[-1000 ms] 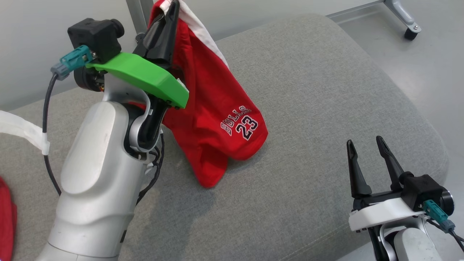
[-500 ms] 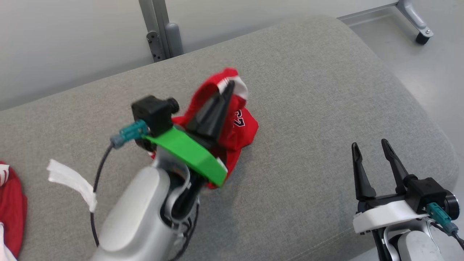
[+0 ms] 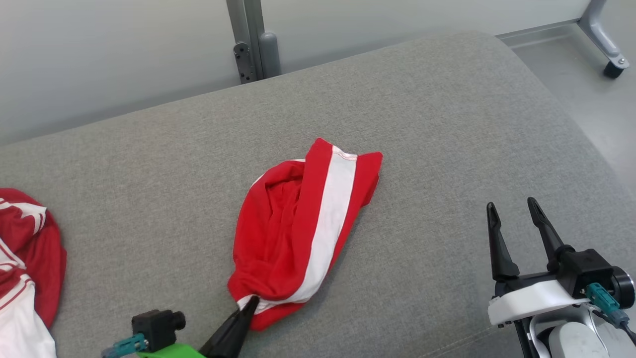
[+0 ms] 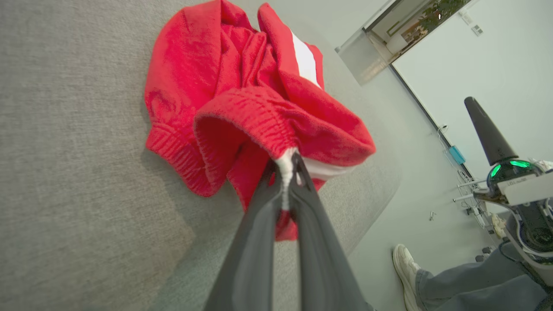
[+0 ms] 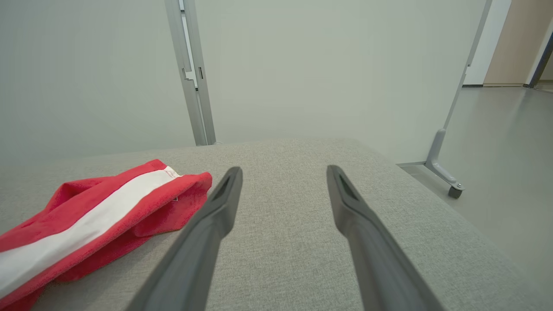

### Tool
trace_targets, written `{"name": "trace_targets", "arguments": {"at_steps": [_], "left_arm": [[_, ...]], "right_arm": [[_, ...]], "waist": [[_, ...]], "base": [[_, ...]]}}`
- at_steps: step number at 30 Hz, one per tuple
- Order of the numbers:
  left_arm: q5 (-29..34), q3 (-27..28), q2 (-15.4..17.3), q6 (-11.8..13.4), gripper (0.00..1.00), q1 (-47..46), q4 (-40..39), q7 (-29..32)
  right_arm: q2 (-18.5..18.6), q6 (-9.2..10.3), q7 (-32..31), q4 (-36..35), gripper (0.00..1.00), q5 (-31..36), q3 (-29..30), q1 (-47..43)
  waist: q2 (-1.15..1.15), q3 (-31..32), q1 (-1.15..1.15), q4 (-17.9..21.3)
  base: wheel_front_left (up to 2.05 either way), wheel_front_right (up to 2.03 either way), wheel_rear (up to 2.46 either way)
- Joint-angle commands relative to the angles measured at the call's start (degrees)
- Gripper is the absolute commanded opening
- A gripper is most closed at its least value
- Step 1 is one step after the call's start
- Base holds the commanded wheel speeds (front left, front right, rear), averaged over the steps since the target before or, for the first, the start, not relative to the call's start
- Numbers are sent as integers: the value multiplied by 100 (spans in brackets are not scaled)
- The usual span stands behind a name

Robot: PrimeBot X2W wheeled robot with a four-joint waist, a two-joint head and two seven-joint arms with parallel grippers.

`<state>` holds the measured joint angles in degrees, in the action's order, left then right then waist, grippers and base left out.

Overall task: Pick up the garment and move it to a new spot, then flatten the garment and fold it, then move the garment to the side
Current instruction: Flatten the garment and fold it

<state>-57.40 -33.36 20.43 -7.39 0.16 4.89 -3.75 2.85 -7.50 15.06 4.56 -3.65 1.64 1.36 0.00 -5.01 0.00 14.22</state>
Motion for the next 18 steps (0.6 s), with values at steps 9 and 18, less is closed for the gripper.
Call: {"name": "trace_targets", "arguments": {"at_steps": [9, 18], "left_arm": [[-232, 581, 207, -9, 0, 111, 1163, -669], [-273, 355, 215, -16, 0, -196, 1631, -944]], "right_arm": [[7, 2, 18, 62, 100, 50, -24, -6], [7, 2, 19, 85, 100, 68, -39, -29]], "waist": [[0, 37, 0, -359], [0, 49, 0, -457]], "base": [[0, 0, 0], [0, 0, 0]]}}
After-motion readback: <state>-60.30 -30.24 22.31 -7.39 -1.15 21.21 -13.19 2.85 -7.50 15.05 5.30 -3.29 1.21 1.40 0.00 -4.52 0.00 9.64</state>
